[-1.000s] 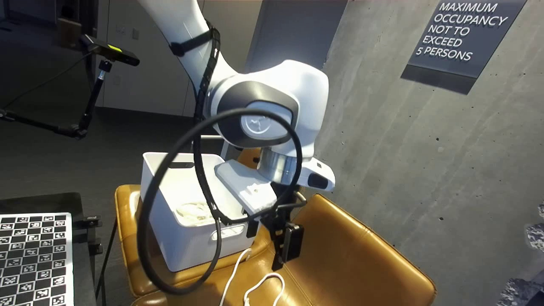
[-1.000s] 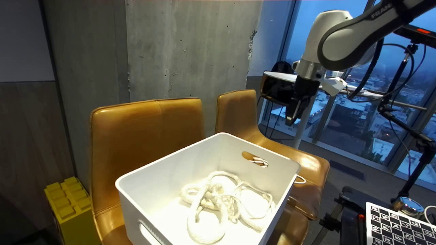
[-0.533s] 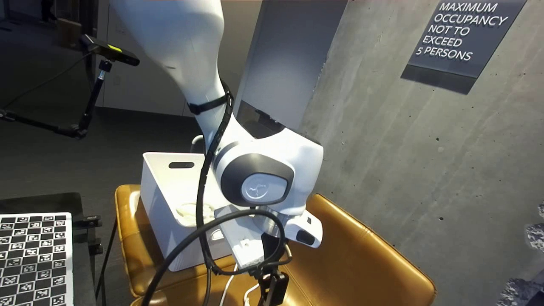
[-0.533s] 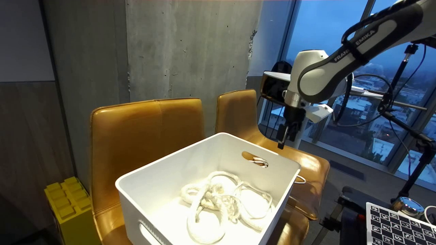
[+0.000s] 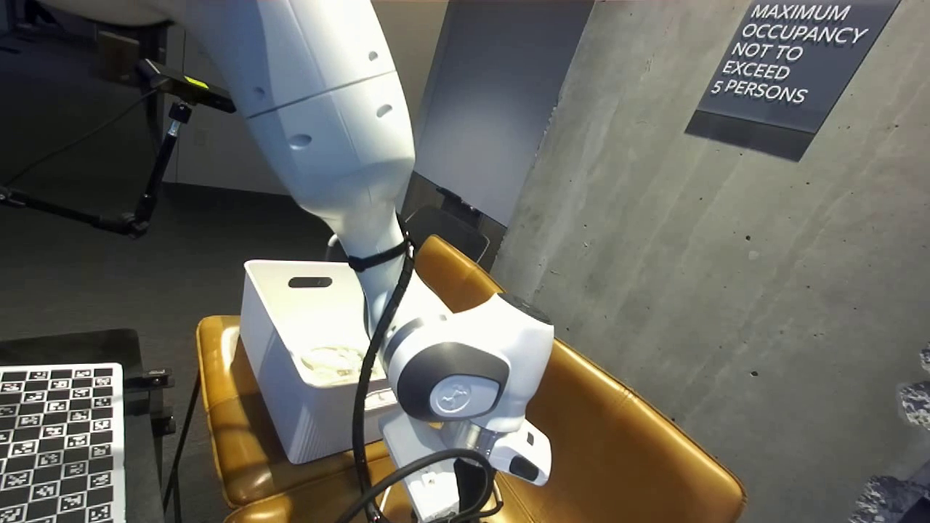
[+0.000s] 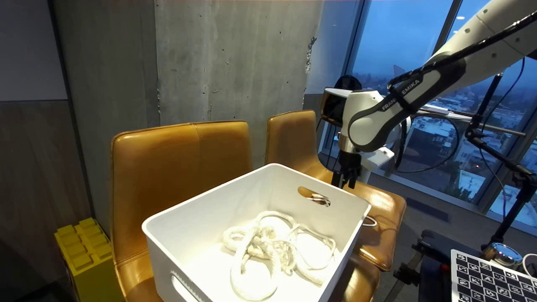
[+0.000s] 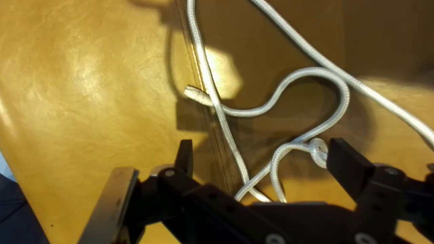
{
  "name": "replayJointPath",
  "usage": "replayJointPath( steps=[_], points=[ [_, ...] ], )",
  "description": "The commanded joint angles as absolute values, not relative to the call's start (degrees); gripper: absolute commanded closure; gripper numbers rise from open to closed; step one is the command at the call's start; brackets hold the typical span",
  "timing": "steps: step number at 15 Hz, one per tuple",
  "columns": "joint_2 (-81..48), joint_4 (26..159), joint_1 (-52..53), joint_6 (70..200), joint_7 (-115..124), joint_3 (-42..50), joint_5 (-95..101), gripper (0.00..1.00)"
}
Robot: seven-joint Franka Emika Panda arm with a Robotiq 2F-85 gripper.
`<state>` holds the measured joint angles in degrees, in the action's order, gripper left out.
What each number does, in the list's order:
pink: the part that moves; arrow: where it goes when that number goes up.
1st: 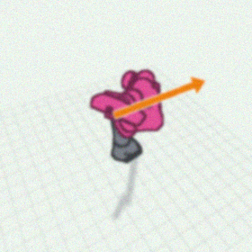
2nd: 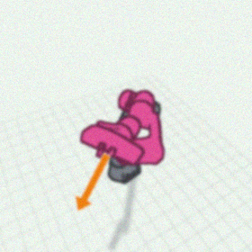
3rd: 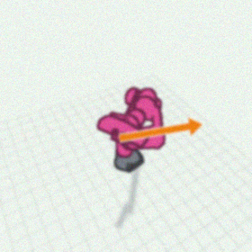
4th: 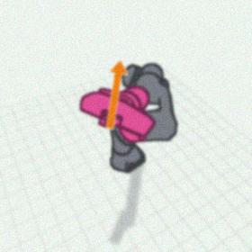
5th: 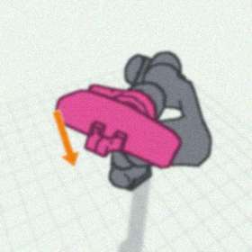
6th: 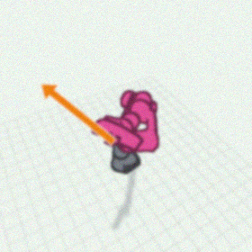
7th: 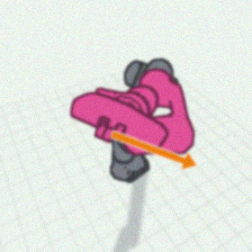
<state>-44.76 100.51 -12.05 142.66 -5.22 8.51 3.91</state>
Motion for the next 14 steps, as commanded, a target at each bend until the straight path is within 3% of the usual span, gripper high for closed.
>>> replayJointPath(
  steps=[1,12,13,14],
  points=[
    [-50.46,93.3,-11.93,141.72,-3.57,9.34,4.3,0.0],
    [-61.22,83.09,-10.87,141.62,-0.76,10.21,4.68,0.0],
    [-61.84,82.76,-10.9,141.55,-0.67,10.26,4.68,0.21],
    [-62.19,82.56,-10.86,141.54,-0.59,10.32,4.7,0.28]
  ],
)
